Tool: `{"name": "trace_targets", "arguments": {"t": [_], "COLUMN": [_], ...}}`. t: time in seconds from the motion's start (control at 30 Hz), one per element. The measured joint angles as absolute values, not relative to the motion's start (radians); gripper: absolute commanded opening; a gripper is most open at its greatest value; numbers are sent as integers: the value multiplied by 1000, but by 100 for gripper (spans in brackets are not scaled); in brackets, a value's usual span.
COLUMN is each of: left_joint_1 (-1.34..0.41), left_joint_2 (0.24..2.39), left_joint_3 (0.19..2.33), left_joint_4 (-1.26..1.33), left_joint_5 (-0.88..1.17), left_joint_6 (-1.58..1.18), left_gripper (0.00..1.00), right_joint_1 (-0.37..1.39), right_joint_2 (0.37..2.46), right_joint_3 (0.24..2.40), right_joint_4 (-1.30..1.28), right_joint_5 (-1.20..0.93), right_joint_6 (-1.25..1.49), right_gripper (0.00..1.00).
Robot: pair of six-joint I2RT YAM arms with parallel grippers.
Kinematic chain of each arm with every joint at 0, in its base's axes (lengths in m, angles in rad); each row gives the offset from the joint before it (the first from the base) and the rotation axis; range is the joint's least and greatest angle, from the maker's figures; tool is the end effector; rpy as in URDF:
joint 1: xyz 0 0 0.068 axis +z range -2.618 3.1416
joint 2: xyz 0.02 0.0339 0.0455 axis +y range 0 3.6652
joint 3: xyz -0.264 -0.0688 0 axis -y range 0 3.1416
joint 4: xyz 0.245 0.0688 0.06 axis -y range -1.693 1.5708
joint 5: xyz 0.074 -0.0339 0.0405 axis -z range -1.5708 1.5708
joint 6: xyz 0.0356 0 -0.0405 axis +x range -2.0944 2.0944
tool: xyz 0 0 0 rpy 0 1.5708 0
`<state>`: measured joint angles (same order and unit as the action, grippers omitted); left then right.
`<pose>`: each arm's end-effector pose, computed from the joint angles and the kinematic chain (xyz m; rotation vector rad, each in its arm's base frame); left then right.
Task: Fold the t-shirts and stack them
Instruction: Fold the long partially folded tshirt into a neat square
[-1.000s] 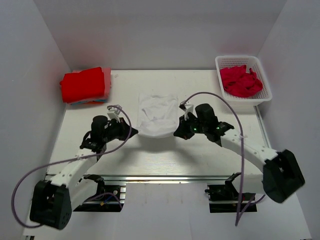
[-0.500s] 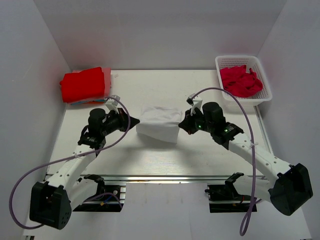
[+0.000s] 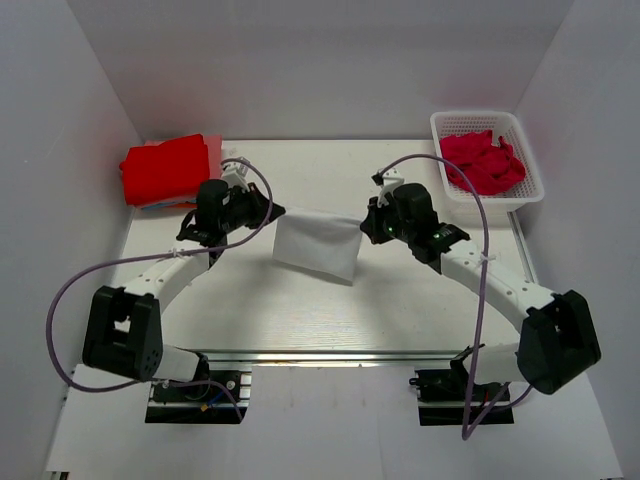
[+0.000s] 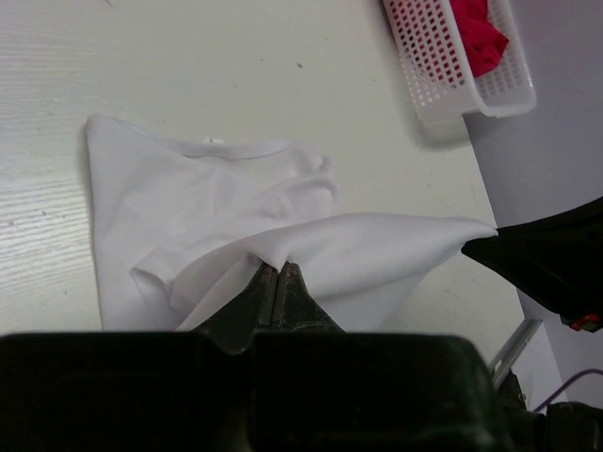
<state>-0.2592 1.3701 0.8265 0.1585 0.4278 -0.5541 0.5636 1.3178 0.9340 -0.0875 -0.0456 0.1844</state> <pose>0.2927 -0.0929 0.2569 -0.0044 2.0420 -0.9415 0.2537 0.1623 0.2832 -0.4207 2.0377 0.5099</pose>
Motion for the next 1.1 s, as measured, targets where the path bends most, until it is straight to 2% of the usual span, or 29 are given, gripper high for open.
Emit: {"name": "trace_targets", "arguments": {"t": [0.63, 0.7, 0.73, 0.77, 0.8, 1.1], "left_joint_1": [-248, -247, -247, -246, -245, -243], "left_joint_2": [1834, 1891, 1920, 1948, 1975, 1956], "left_joint_3": [1132, 1180, 1208, 1240, 1272, 1319], "left_joint_4": [136, 120, 105, 91, 69, 0], "left_joint_5": [371, 368, 364, 359, 352, 330], "left_joint_6": [-539, -532, -529, -529, -526, -493], "left_gripper": [0, 36, 55, 89, 100, 100], "right_joint_1": [432, 421, 416, 412, 407, 398], "right_joint_2": [1768, 1826, 1854, 1876, 1894, 1860], "right_joint_3": [1186, 1230, 1253, 1272, 1288, 1309], "right_joint_4": [-45, -47, -48, -48, -51, -51], "right_joint_5": [-117, -128, -134, -136, -136, -174], "right_joint_6": [241, 249, 253, 263, 266, 251], "right_gripper": [0, 2, 22, 44, 90, 90]}}
